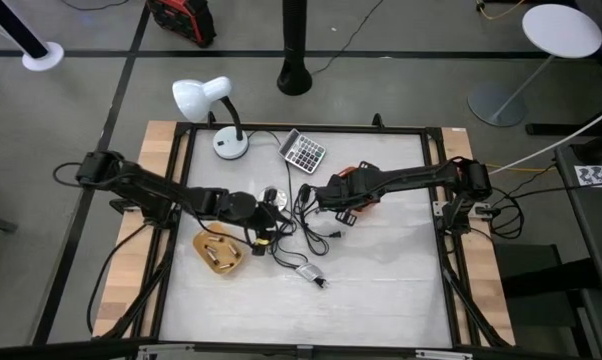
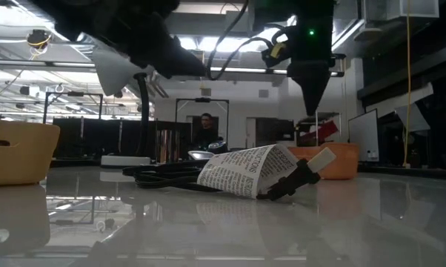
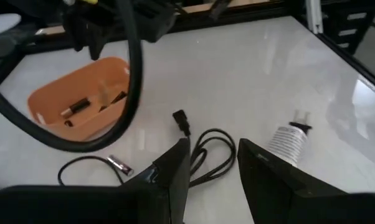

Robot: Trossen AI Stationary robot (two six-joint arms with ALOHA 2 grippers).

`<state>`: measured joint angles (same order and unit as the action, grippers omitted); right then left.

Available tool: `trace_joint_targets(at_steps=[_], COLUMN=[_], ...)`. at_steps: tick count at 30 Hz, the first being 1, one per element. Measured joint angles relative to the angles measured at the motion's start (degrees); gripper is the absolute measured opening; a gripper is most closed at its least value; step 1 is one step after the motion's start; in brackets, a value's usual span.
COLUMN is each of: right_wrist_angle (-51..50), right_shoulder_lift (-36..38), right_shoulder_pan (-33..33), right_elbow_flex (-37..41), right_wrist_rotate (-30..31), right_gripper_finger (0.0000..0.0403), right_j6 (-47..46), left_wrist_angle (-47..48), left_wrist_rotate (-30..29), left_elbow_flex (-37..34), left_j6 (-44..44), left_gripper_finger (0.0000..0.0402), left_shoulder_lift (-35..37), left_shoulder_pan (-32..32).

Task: Sort batteries
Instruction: Put the brown battery into the orange bin, then put the silver battery into the yellow bin

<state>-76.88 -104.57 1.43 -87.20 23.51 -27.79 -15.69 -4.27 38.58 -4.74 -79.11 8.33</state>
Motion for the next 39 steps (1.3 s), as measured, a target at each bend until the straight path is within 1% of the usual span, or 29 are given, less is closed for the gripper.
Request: trace_joint_targets(at_steps=[4, 6, 11, 15, 19, 23, 24, 27, 30, 32, 39], right_wrist_angle=[-0.19, -1.50, -7.50, -11.54, -12.03, -12.22, -12.37, -12.84, -13.26, -13.15, -13.16], right_shoulder_lift=[0.00, 0.00, 0.53, 2.70, 5.62, 8.83, 9.68, 12.22, 14.65, 16.11, 21.08], right_shoulder_pan=[0.00, 0.02, 0.04, 0.04, 0.04, 0.04, 0.04, 0.04, 0.04, 0.04, 0.04], right_elbow_flex=[0.00, -0.02, -0.02, -0.02, -0.04, -0.05, -0.09, -0.09, -0.09, -0.09, -0.09], right_wrist_rotate=[0.02, -0.05, 0.34, 2.93, 5.75, 7.57, 7.63, 7.64, 8.57, 9.47, 9.76], right_gripper_finger=[0.0122, 0.0131, 0.0137, 0.0138, 0.0138, 0.0138, 0.0138, 0.0138, 0.0138, 0.0138, 0.0138], right_j6=[0.01, 0.00, -1.76, -3.57, -3.75, -3.81, -3.87, -3.87, -3.87, -3.87, -3.85], left_wrist_angle=[-3.72, -7.55, -18.43, -20.56, -17.23, -8.94, -6.49, 0.04, 3.85, 5.37, 8.42], left_wrist_rotate=[-0.01, 0.00, -0.02, -0.05, -0.02, -0.11, -0.74, -5.05, -7.49, -7.54, -7.54], left_elbow_flex=[-0.01, -0.01, 0.98, 5.34, 11.58, 18.00, 19.45, 22.76, 24.62, 24.82, 24.86], left_j6=[0.22, 0.45, 2.54, 4.84, 5.35, 7.08, 7.42, 7.44, 7.15, 7.87, 9.46], left_gripper_finger=[0.0125, 0.0125, 0.0125, 0.0125, 0.0125, 0.0125, 0.0125, 0.0125, 0.0125, 0.0125, 0.0125], left_shoulder_lift=[-2.98, -5.17, -12.63, -19.71, -26.80, -31.73, -32.59, -34.39, -35.15, -35.18, -35.40], left_shoulder_pan=[-1.03, -1.54, -3.14, -4.47, -5.19, -6.43, -6.81, -7.75, -8.79, -9.45, -10.92])
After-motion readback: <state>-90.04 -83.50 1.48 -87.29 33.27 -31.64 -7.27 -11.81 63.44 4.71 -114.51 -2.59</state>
